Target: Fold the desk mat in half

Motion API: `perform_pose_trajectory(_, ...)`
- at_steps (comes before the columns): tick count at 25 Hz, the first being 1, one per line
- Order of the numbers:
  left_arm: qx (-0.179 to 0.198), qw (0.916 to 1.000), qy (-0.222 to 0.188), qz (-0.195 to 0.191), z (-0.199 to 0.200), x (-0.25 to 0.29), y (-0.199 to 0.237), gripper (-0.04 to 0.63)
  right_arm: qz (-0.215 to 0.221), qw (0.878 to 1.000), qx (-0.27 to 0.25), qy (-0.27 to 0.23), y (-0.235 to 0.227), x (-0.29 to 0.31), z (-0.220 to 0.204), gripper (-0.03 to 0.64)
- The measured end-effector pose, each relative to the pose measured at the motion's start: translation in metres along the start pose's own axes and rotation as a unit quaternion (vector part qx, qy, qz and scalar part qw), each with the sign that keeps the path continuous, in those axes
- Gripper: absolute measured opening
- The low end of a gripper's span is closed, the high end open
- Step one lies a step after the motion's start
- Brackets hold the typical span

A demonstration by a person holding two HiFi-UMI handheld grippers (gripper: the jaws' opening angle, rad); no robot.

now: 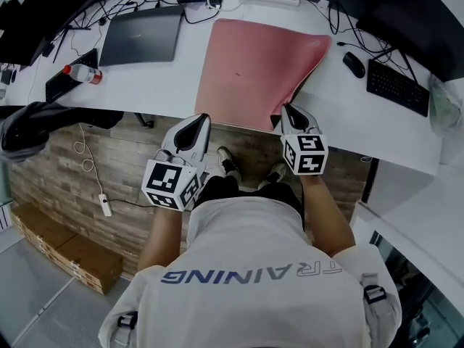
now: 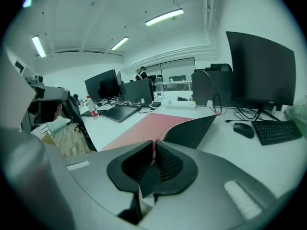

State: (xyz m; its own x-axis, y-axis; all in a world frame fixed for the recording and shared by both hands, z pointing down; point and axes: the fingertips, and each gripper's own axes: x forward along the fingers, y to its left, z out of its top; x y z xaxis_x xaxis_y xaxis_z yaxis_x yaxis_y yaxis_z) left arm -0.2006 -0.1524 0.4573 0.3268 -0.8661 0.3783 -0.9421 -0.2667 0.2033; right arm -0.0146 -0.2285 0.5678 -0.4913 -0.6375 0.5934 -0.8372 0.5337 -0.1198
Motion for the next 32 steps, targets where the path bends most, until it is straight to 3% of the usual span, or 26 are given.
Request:
perform_pose_trajectory(18, -0.043, 0.9949, -0.018, 0.09, -0.013, -0.059, 0.094, 0.002, 0.092, 0.994, -0.059, 0.028, 0.107, 0.073, 0.016, 0.04)
perform_pose_trajectory(32, -0.069, 0.9869, -0.012, 0.145, -0.032, -0.092, 0.134, 0.002, 0.165, 0.975, -0.106, 0.103, 0.184, 0.139, -0.018, 0.041)
